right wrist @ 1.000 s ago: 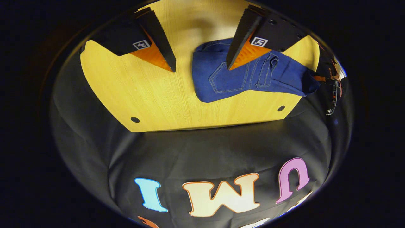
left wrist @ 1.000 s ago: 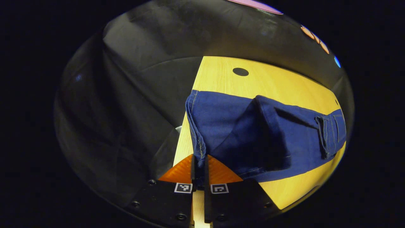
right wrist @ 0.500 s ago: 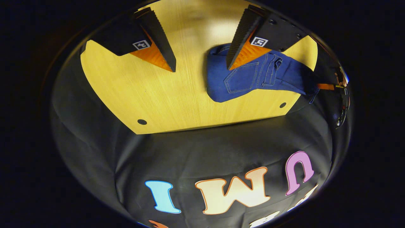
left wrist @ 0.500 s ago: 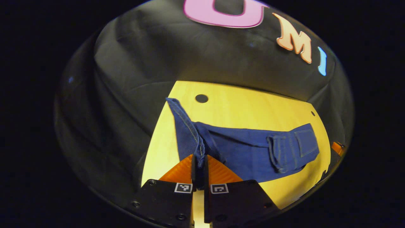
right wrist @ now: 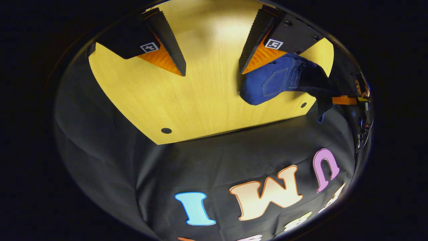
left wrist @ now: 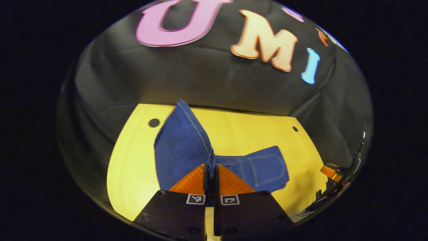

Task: Grasp the waist and the cuffs of the jeans and fold them to make the two legs overlap; first hold the waist and fold one-third of the jeans toward the cuffs, then hold the cuffs and fold the remaining one-third in the same direction to finish folding.

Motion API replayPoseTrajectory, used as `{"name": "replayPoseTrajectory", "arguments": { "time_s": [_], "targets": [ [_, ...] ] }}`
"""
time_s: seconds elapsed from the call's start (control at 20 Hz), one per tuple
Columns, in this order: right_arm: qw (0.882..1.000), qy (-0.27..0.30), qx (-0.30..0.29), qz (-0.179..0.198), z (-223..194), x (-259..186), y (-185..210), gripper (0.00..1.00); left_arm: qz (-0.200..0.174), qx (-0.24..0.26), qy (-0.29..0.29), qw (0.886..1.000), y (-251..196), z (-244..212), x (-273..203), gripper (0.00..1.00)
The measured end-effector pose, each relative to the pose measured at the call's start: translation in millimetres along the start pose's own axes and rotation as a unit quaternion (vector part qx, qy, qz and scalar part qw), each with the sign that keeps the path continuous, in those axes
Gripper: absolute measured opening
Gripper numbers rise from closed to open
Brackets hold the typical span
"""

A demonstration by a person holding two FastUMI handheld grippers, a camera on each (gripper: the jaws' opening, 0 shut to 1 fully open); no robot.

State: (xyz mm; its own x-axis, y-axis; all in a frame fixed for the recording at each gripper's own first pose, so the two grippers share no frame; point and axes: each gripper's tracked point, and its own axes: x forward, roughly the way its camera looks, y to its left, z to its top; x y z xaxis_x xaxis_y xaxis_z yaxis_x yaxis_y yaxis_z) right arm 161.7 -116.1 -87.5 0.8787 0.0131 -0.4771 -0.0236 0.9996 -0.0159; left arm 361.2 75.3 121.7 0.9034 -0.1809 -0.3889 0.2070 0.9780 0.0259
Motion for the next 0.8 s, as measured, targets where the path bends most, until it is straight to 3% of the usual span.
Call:
{"name": "replayPoseTrajectory", "arguments": {
  "time_s": [0.1,0.15,0.45,0.5,0.6,0.65,0.8],
  "targets": [
    [1.000,-0.001,0.005,-0.005,1.5,-3.2,-18.7,0.94,-0.029,0.021,0.012,0.999,-48.0,-2.1,13.2,0.02],
    [1.000,-0.002,0.006,-0.007,1.6,-4.1,-26.6,0.98,-0.042,0.032,0.016,0.998,-67.7,-2.4,20.8,0.03],
    [1.000,0.001,0.014,-0.022,-2.6,-11.1,-65.8,0.94,-0.099,0.081,0.018,0.992,-167.5,9.4,37.2,0.03],
    [1.000,0.001,0.014,-0.023,-3.5,-11.9,-69.0,0.99,-0.101,0.088,0.016,0.991,-178.0,11.0,40.9,0.02],
    [1.000,0.002,0.012,-0.024,-4.9,-12.7,-72.5,0.99,-0.091,0.103,0.020,0.990,-191.4,5.3,52.0,0.02],
    [1.000,0.004,0.010,-0.026,-7.4,-12.3,-75.4,0.94,-0.087,0.106,0.027,0.990,-195.9,-2.2,57.2,0.02],
    [1.000,0.008,0.002,-0.026,-11.0,-15.0,-79.2,0.99,-0.075,0.093,0.046,0.992,-209.7,-33.2,74.3,0.02]
  ]
}}
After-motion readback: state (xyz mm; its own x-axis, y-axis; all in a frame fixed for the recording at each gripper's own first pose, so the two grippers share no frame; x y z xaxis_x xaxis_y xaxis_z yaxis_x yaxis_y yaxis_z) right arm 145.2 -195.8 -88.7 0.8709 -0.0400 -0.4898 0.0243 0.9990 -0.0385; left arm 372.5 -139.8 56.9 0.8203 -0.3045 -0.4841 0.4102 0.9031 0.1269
